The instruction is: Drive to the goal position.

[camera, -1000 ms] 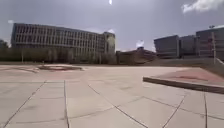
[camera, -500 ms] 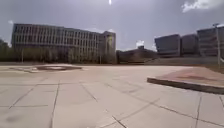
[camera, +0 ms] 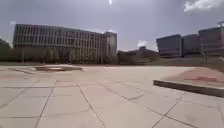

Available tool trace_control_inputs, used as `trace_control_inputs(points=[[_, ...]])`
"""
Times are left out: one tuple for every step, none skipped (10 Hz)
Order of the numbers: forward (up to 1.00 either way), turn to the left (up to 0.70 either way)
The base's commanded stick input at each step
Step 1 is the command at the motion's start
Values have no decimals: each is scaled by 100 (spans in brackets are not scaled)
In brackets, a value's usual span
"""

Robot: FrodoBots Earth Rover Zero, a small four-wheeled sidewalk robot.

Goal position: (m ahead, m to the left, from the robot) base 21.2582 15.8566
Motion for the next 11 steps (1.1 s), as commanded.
trace_control_inputs(points=[[70, 3], [70, 3], [70, 3], [70, 3], [70, 3], [70, 3], [70, 3], [70, 3], [70, 3], [70, 3], [70, 3]])
